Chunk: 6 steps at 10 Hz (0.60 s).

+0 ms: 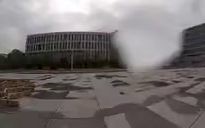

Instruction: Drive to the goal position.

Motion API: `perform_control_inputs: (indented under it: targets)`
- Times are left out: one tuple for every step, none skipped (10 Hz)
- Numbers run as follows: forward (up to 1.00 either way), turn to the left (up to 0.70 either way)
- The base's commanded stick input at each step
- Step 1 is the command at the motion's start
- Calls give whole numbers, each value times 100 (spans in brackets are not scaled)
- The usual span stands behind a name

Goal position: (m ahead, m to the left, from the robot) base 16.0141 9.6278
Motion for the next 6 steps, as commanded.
perform_control_inputs:
  targets:
    - [70, 2]
    - [70, 2]
    - [70, 2]
    - [70, 8]
    - [70, 23]
    - [70, 27]
